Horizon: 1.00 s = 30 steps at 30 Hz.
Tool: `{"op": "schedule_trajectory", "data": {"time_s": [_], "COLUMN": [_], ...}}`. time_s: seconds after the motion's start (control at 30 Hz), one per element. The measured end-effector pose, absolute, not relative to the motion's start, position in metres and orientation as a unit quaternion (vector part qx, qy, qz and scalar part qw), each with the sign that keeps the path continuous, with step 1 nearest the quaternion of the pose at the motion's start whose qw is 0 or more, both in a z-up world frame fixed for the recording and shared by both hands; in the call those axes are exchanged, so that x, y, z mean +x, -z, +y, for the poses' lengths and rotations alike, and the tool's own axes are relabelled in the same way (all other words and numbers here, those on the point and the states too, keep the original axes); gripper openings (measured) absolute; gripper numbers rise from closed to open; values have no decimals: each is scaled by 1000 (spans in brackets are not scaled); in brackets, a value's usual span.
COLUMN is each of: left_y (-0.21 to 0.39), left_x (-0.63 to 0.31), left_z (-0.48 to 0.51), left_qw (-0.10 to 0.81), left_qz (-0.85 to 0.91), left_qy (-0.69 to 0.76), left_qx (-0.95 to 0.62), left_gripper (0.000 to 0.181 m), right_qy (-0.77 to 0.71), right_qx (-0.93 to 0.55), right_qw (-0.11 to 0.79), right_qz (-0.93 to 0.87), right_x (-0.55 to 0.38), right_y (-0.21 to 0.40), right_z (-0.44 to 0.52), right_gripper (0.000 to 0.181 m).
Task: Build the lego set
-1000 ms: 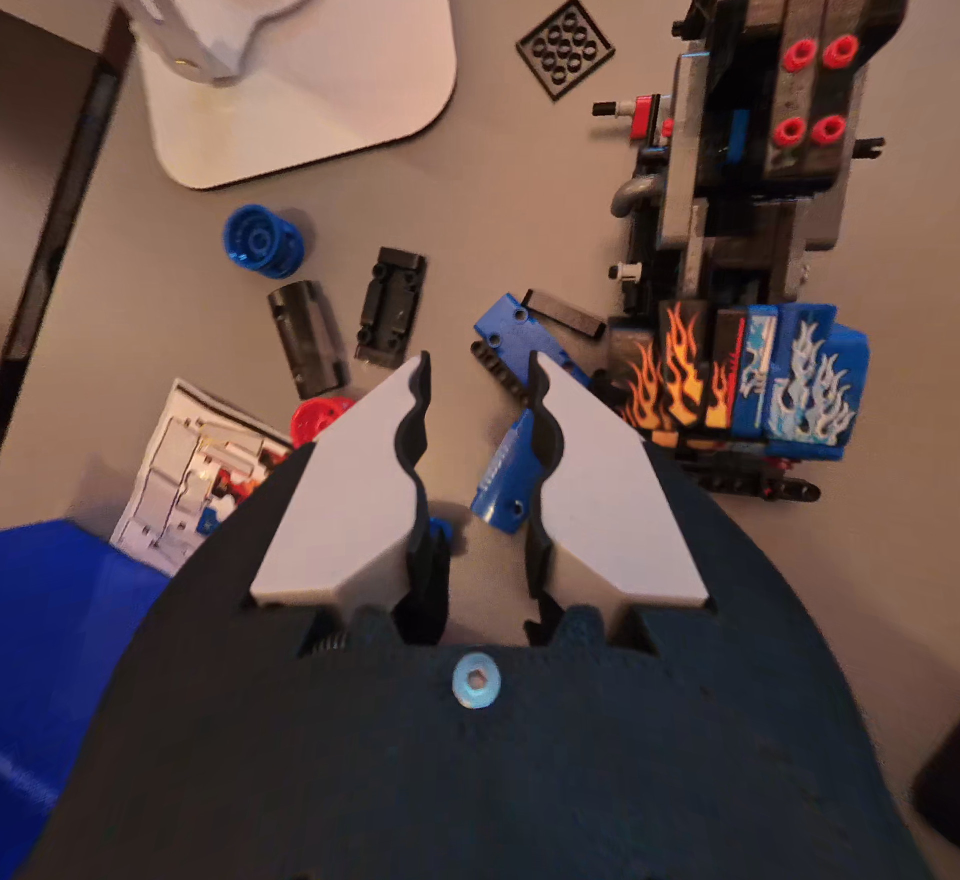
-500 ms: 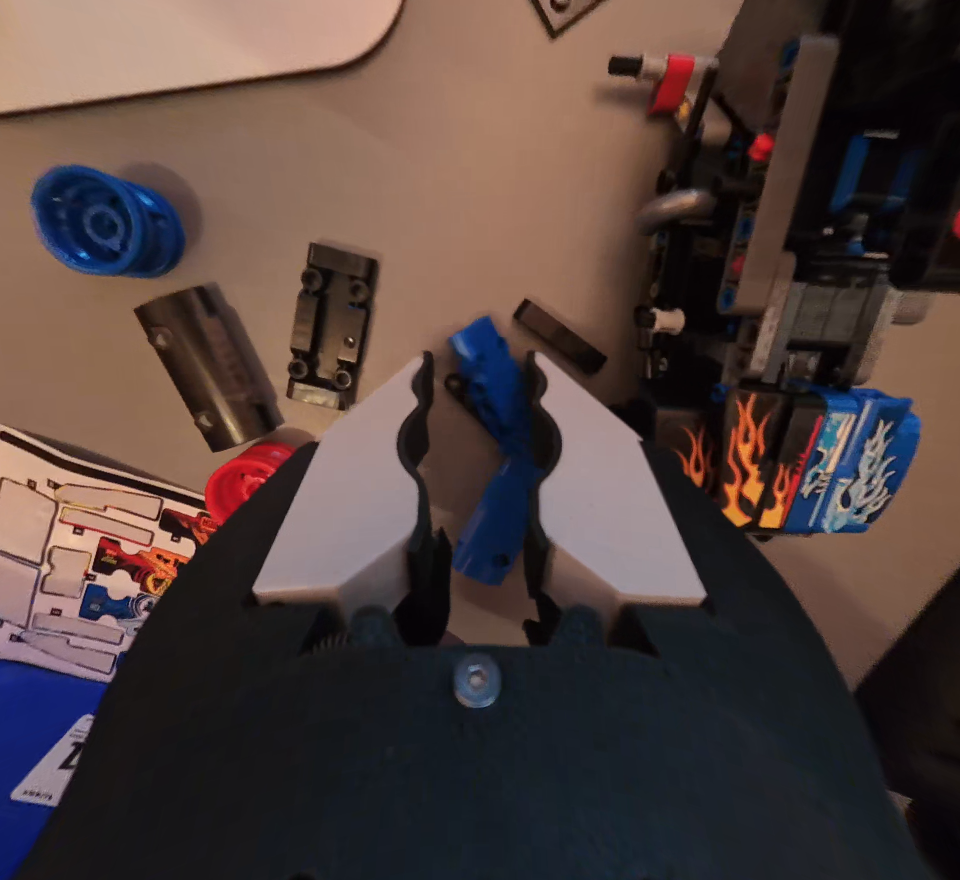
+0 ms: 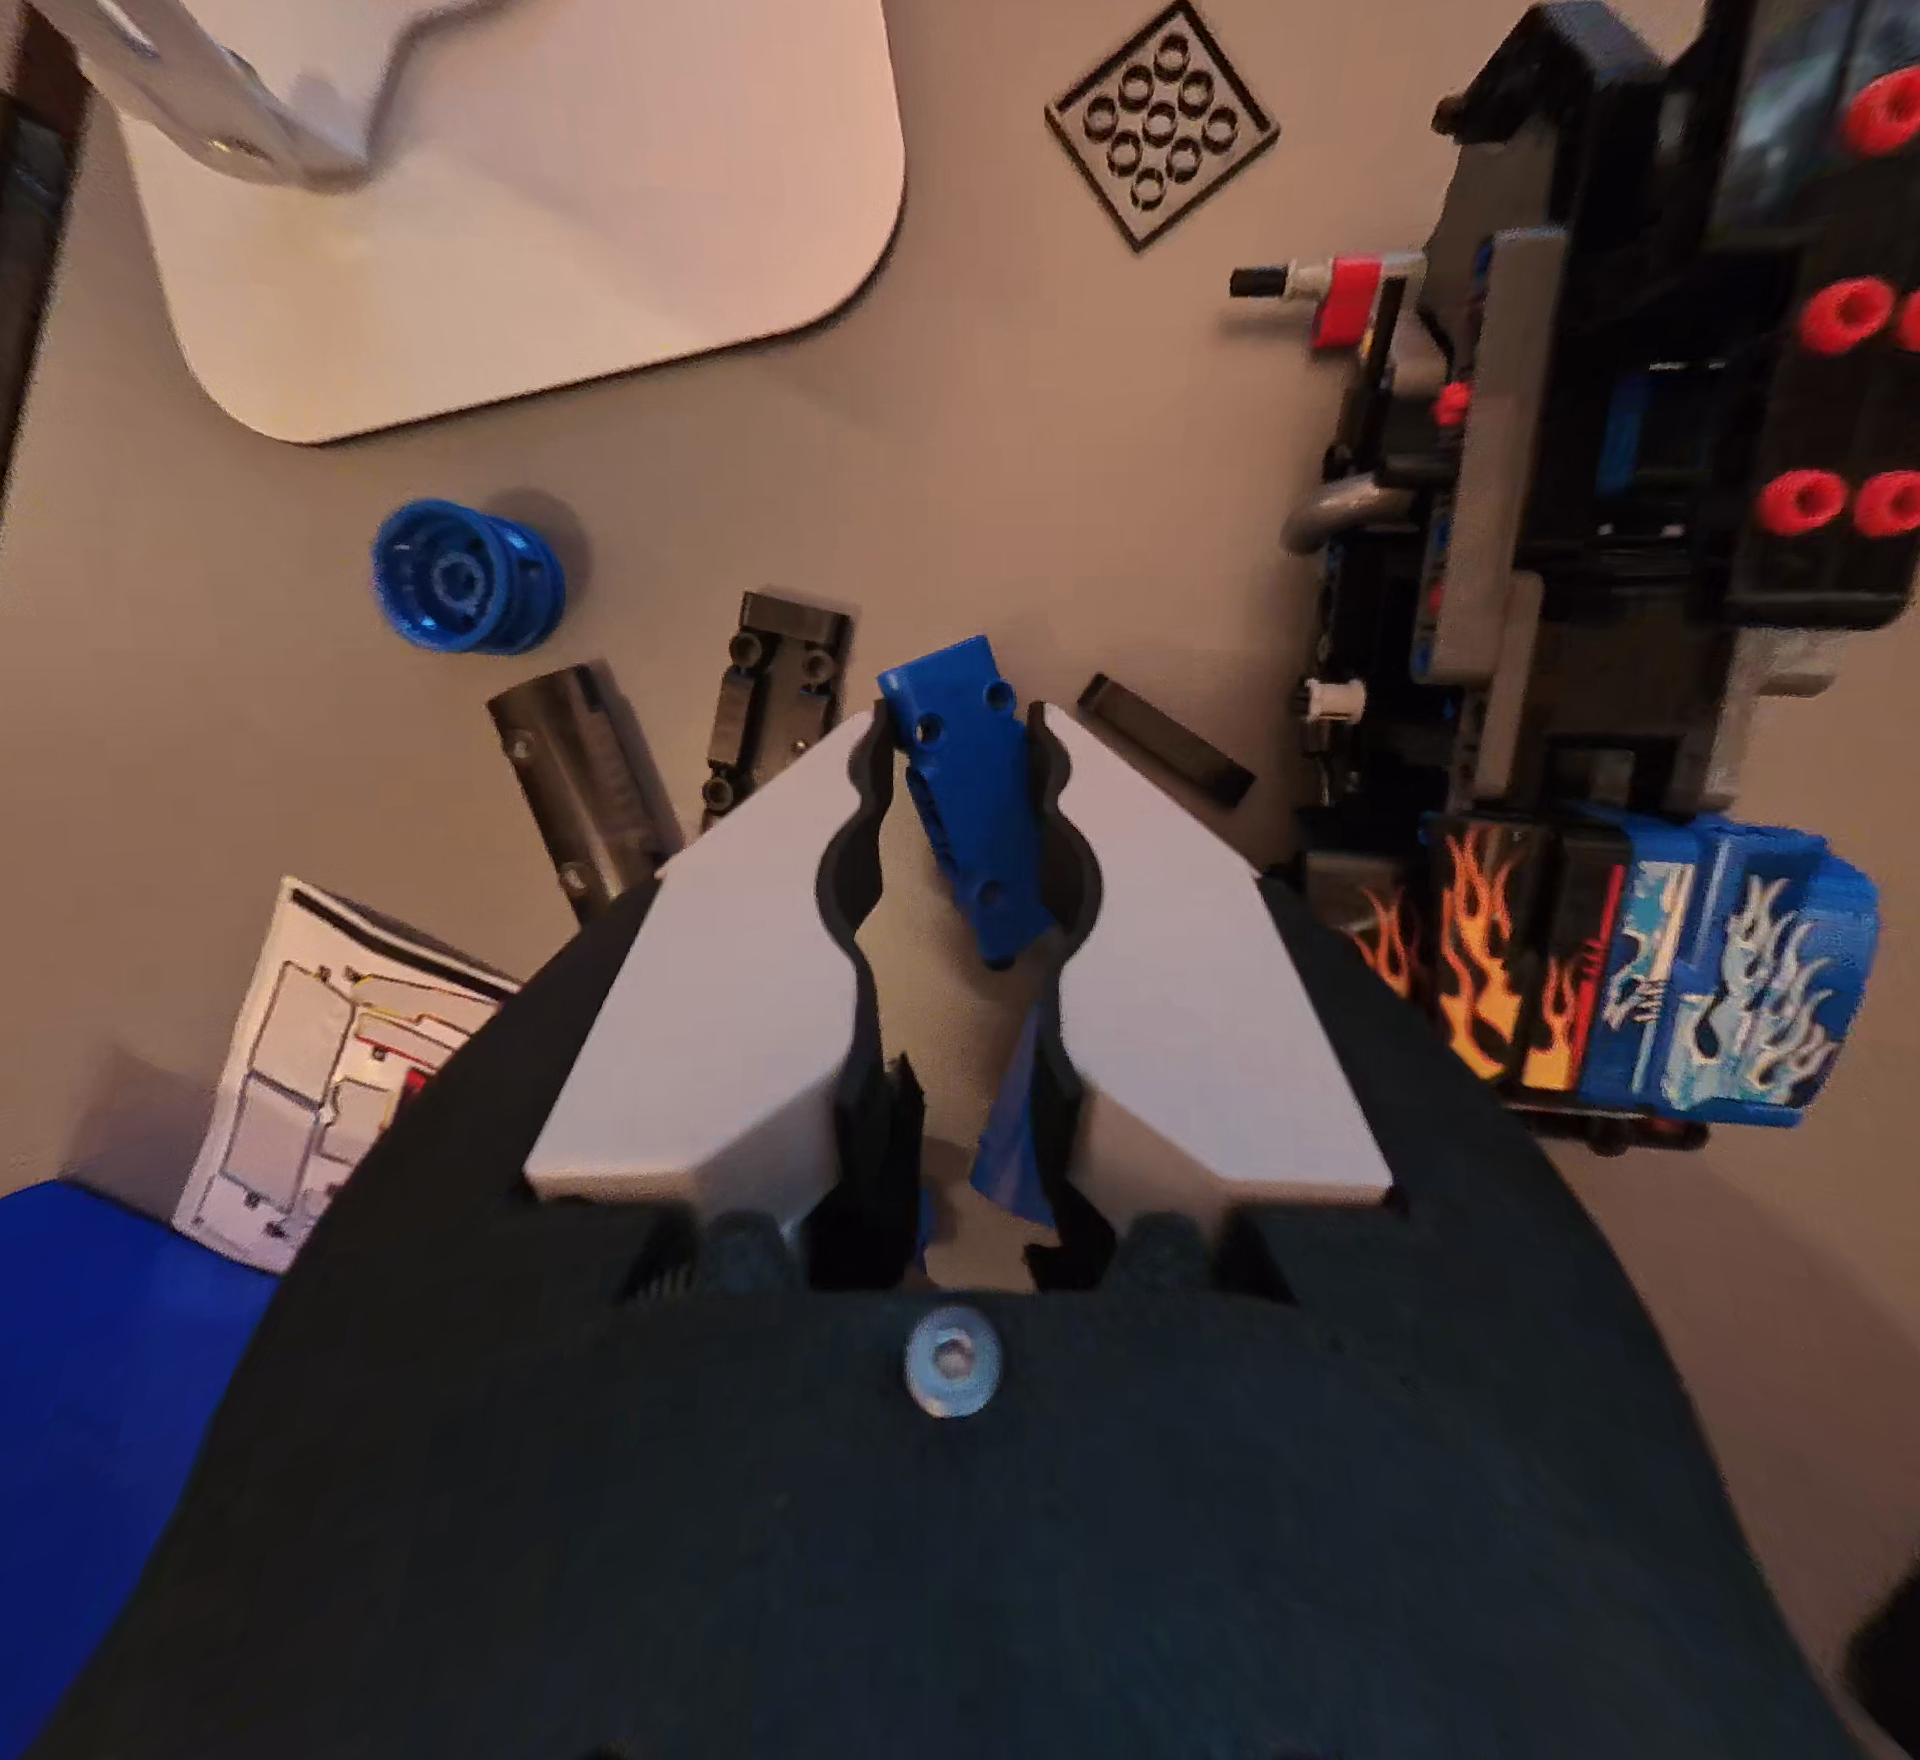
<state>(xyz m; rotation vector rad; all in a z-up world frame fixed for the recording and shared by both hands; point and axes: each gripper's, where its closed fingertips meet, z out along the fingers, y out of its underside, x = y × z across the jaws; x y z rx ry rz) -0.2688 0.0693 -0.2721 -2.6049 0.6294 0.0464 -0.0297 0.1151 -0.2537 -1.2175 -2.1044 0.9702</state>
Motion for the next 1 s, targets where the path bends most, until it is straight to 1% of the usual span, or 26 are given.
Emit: {"op": "schedule_trajectory", "data": {"time_s": [0.37, 0.63, 0.8, 0.93, 1.0], "left_y": [203, 155, 142, 139, 140], "left_x": [-261, -212, -176, -147, -136], "left_z": [72, 66, 65, 68, 70], "left_qw": [347, 417, 448, 471, 476], "left_qz": [224, 251, 271, 283, 289], "left_qy": [-71, -82, -78, -59, -59], "left_qx": [-908, -870, -849, -833, -828], "left_gripper": [23, 23, 23, 23, 23], "right_qy": [-343, -320, -311, -322, -336], "right_qx": [-449, -452, -453, -456, -459], "right_qw": [249, 244, 240, 238, 238], "right_qz": [-786, -796, -800, -795, -787], "right_x": [-28, -28, -27, -27, -28], "right_y": [262, 272, 276, 274, 269], "right_z": [114, 116, 116, 114, 115], "right_gripper": [9, 9, 9, 15, 15]}}
